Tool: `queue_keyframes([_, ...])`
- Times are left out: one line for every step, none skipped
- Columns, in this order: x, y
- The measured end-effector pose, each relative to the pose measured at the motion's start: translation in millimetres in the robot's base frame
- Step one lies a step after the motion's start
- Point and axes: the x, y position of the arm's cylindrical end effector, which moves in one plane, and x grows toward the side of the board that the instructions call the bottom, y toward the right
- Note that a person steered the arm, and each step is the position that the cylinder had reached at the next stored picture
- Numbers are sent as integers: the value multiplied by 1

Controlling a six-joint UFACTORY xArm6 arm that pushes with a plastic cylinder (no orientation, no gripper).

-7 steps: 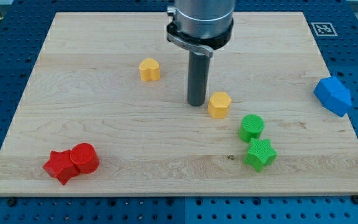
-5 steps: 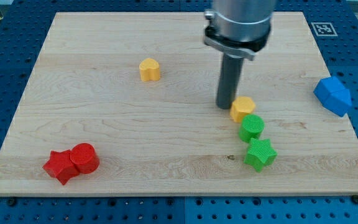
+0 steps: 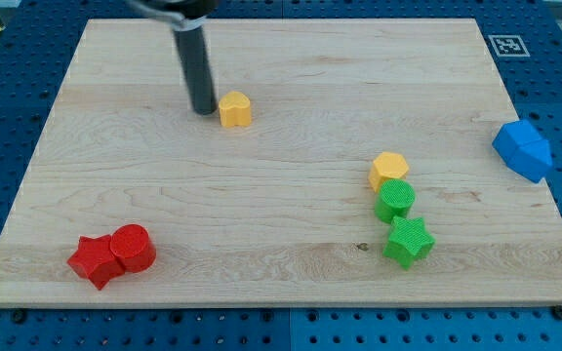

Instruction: Slide the yellow heart to the line of blocks

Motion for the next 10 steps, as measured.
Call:
queue_keyframes([0,84])
queue_keyframes([2,124])
queue_keyframes([-11,65])
queue_keyframes([-14,1])
queue_keyframes([17,16])
queue_keyframes([43,84])
queue_keyframes([50,138])
queue_keyframes([45,119])
queue_keyframes([27,118])
queue_keyframes([33,159])
